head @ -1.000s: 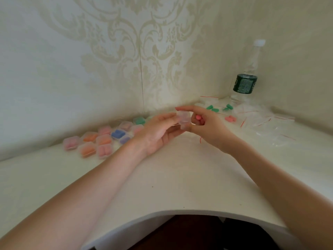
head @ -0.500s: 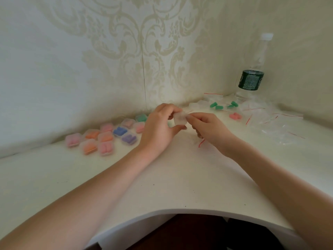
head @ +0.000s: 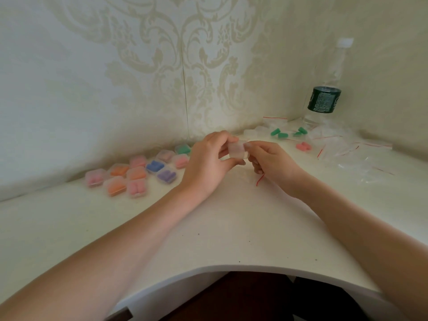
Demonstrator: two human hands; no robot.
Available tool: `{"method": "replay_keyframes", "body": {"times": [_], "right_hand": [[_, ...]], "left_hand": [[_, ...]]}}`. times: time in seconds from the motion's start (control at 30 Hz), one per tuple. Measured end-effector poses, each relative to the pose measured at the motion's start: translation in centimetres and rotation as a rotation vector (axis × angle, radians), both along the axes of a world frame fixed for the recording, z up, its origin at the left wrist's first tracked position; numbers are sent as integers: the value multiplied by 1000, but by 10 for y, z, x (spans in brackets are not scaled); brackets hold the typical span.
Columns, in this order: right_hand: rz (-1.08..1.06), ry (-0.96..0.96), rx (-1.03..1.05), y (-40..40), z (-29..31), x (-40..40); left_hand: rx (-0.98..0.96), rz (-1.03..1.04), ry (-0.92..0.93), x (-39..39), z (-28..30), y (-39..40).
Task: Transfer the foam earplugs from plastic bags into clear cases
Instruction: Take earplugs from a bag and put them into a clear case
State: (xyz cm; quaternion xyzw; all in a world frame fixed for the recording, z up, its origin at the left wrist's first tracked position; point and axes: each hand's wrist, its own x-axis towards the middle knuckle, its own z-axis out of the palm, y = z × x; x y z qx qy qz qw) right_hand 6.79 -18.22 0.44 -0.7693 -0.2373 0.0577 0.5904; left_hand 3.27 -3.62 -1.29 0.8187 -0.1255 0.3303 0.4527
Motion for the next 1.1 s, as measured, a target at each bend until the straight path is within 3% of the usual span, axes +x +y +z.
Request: {"method": "replay_keyframes", "body": {"times": [0.27,0.37,0.5,0.6,0.77,0.83,1.0,1.1], "right_hand": [[-200,-14,-6,-2,-2,11],[-218,-36,-18,-4,-3,12],[-252,-62,-81,-4,1,14],[-289,-25,21,-6,12,10],[-261,-590,-14,-6,20,-16],[-186,-721,-34,3,16,-25],[1,-669,-182,16,5,-27],[-38,-648,-308,14,0,-19]], "left_hand": [[-629,-123,361,-1,4,-3],[-751,-208,421,-5,8,-4],[-704,-244,483,-8,7,-6],[-718,-223,462,-9,6,-8],[-700,-156,484,-10,8,-9],[-705,-114,484,-10,8,-10],[-649,-89,466,-6,7,-8],[-687,-88,465,-7,8,-9]]}}
